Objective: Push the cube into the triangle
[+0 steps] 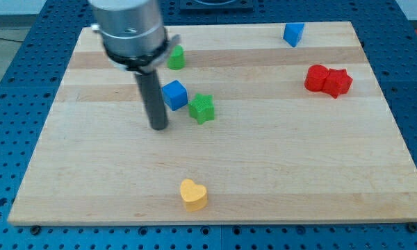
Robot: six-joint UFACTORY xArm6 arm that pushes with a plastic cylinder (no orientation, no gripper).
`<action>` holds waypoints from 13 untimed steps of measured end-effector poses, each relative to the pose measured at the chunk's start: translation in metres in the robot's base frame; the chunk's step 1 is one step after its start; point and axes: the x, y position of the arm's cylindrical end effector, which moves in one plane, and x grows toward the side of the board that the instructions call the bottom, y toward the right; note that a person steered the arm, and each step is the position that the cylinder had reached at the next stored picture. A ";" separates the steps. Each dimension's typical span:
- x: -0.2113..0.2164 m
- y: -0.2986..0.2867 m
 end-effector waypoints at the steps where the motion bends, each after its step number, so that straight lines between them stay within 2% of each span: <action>1: -0.050 0.000; 2: -0.053 -0.017; 3: -0.093 -0.013; 5: -0.101 0.106; 8: -0.192 0.164; 9: -0.214 0.143; 10: -0.225 0.143; 11: -0.214 0.200; 13: -0.215 0.204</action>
